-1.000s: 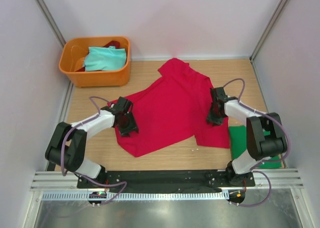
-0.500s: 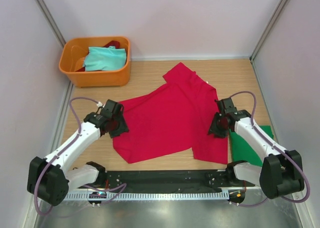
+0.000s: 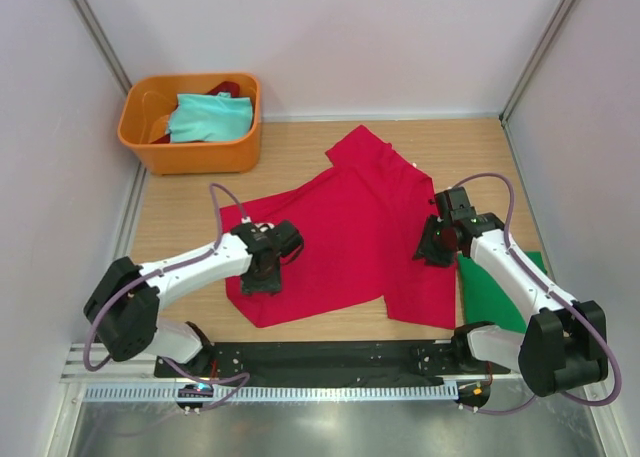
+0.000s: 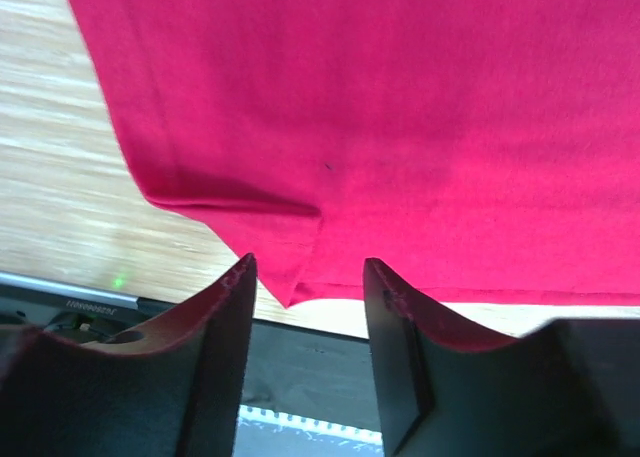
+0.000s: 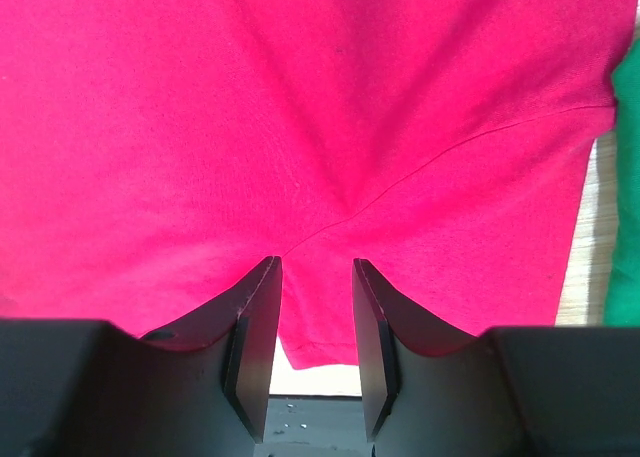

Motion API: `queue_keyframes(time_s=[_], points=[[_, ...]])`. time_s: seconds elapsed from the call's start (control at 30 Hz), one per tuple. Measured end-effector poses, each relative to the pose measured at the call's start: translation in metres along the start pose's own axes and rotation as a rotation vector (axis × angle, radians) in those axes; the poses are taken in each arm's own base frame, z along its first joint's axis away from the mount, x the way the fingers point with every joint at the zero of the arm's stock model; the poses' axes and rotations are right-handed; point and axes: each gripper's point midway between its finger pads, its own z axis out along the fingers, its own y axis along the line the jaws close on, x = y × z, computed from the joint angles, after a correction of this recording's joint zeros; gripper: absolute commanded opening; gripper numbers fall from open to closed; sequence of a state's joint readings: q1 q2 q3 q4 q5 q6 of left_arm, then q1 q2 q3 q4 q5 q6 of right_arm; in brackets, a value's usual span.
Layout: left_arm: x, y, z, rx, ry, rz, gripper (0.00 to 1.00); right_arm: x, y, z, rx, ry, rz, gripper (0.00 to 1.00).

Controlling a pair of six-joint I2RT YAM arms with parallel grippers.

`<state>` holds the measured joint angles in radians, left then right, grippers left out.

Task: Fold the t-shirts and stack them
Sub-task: Flatten the tshirt out

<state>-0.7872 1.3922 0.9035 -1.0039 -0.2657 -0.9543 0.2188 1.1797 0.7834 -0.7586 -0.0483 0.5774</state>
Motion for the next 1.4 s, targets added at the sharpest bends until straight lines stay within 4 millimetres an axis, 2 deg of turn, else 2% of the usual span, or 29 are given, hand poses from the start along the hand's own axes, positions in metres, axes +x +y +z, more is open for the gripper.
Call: queue_keyframes(time_s=[0.07, 0.3, 0.43, 0.6, 0.7, 0.73, 0.8, 0.83, 0.9, 1.1, 1.13, 1.3, 1.37, 1.4], points=[[0.007, -0.005, 0.003, -0.025, 0.003, 0.019, 0.4, 0.0, 0.0, 0.0, -0.003, 0.002, -0.001, 0.41], [0.024, -0.002, 0.024, -0.14, 0.039, 0.036, 0.38, 0.001, 0.002, -0.003, -0.02, -0.003, -0.005, 0.41], [0.029, 0.006, 0.029, -0.167, 0.043, 0.018, 0.38, 0.004, 0.001, -0.004, -0.027, -0.005, -0.011, 0.41], [0.029, 0.005, 0.031, -0.165, 0.041, 0.006, 0.37, 0.008, -0.001, -0.003, -0.028, 0.007, -0.02, 0.41], [0.031, 0.006, 0.034, -0.174, 0.045, 0.007, 0.33, 0.009, -0.001, -0.003, -0.03, 0.009, -0.026, 0.41], [0.032, 0.007, 0.035, -0.178, 0.048, 0.008, 0.26, 0.009, -0.001, -0.003, -0.031, 0.009, -0.027, 0.41], [0.034, 0.009, 0.037, -0.188, 0.051, 0.005, 0.22, 0.009, 0.0, -0.003, -0.033, 0.01, -0.029, 0.41], [0.034, 0.01, 0.038, -0.192, 0.05, 0.0, 0.15, 0.009, 0.0, -0.003, -0.033, 0.011, -0.031, 0.41], [0.034, 0.012, 0.038, -0.199, 0.044, -0.014, 0.13, 0.009, 0.0, -0.003, -0.034, 0.011, -0.035, 0.41], [0.029, 0.023, 0.02, -0.175, -0.023, -0.129, 0.09, 0.01, 0.0, -0.003, -0.039, 0.015, -0.051, 0.41], [0.029, 0.026, 0.016, -0.164, -0.036, -0.158, 0.05, 0.01, 0.0, -0.003, -0.04, 0.016, -0.053, 0.41], [0.037, 0.048, -0.004, -0.114, -0.078, -0.387, 0.0, 0.011, 0.0, -0.002, -0.037, 0.033, -0.06, 0.41], [0.043, 0.059, -0.011, -0.071, -0.092, -0.494, 0.0, 0.011, 0.0, -0.001, -0.037, 0.038, -0.063, 0.41], [0.044, 0.065, -0.016, -0.026, -0.111, -0.552, 0.07, 0.012, 0.001, -0.001, -0.038, 0.041, -0.064, 0.41]])
